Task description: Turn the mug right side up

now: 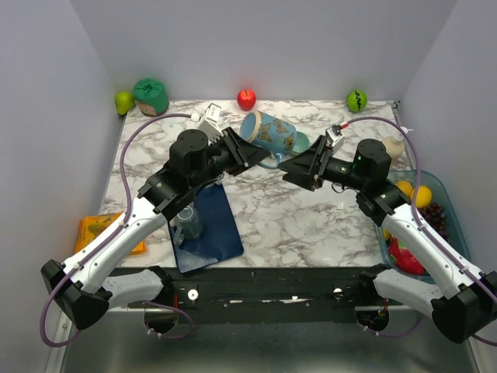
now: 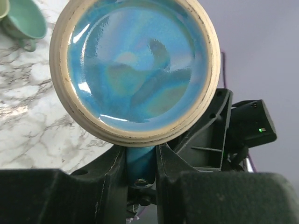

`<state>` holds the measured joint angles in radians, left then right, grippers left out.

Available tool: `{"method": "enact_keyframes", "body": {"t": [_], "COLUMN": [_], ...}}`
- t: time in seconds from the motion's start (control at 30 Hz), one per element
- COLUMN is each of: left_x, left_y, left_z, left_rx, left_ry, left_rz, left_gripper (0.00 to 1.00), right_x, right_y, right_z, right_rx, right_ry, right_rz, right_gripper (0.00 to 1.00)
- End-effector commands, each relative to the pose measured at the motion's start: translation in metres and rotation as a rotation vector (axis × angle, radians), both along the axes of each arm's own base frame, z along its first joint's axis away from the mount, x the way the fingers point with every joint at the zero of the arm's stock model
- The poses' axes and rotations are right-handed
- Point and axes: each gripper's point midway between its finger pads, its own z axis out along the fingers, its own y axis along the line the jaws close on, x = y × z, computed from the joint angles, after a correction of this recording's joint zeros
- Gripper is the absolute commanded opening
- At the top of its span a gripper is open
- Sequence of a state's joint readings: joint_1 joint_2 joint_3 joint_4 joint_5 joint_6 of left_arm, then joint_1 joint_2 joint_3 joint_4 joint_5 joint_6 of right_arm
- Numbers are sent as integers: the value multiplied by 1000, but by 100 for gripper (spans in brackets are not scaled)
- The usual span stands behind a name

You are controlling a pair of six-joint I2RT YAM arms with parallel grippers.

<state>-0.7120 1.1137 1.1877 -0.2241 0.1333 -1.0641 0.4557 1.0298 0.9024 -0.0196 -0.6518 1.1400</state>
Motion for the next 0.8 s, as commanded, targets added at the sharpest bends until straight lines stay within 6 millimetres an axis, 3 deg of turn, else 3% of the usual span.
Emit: {"method": "enact_keyframes", "body": {"t": [0.0,0.3,0.47,0.77], "left_x": [-19,-29,-33,-35], "left_y": [-11,-17,-15,-13], "left_z": [96,110,112,115], "left_rx": [-229,-306,-344,-355], "left_ry": [-235,-254,-262,-268], "left_rz": [-103,-144,-146,-146], "left_gripper": [0,0,0,0], "right_x": [-9,1,9,9], "right_y": [16,26,15,1], "right_z": [33,56,60,76], "right_rx": [141,234,275,327], "right_ry": [-13,-55,-85,-154], "right_rz": [78,29,-77,-160], "right_gripper": [89,84,69,67]}}
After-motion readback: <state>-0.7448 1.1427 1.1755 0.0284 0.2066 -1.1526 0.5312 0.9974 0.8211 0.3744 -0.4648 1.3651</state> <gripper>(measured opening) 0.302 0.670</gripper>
